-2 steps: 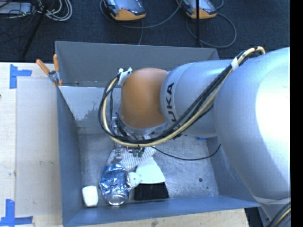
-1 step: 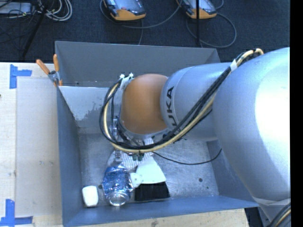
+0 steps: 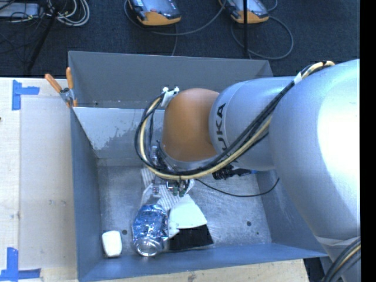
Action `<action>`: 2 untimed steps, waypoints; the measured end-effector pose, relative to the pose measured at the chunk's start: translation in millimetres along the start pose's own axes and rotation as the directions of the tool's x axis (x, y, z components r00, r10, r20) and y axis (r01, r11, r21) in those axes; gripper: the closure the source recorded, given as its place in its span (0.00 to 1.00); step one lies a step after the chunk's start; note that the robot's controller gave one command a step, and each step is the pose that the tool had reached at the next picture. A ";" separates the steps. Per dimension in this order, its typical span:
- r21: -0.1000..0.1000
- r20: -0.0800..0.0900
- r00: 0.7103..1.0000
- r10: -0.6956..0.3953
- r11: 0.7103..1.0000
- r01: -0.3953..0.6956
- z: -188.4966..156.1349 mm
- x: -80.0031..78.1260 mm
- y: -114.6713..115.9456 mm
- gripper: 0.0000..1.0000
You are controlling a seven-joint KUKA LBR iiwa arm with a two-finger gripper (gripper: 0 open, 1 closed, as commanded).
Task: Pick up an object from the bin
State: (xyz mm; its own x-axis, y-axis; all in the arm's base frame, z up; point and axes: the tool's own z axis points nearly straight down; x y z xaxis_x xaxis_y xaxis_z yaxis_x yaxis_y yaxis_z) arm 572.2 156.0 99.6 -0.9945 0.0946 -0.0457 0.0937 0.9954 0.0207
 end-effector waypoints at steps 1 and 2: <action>0.009 -0.051 0.947 -0.317 0.948 0.318 18.5 15.6 -9.3 1.00; 0.008 -0.051 0.947 -0.316 0.948 0.317 18.5 15.6 -9.5 1.00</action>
Offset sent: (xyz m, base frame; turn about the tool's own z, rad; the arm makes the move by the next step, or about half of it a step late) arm 0.0000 0.0000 0.0000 0.0000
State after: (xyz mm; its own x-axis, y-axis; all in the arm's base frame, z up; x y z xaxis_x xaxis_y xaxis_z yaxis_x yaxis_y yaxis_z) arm 556.7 148.3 80.2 -0.9742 -0.2256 0.0011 -0.2256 0.9742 -0.0032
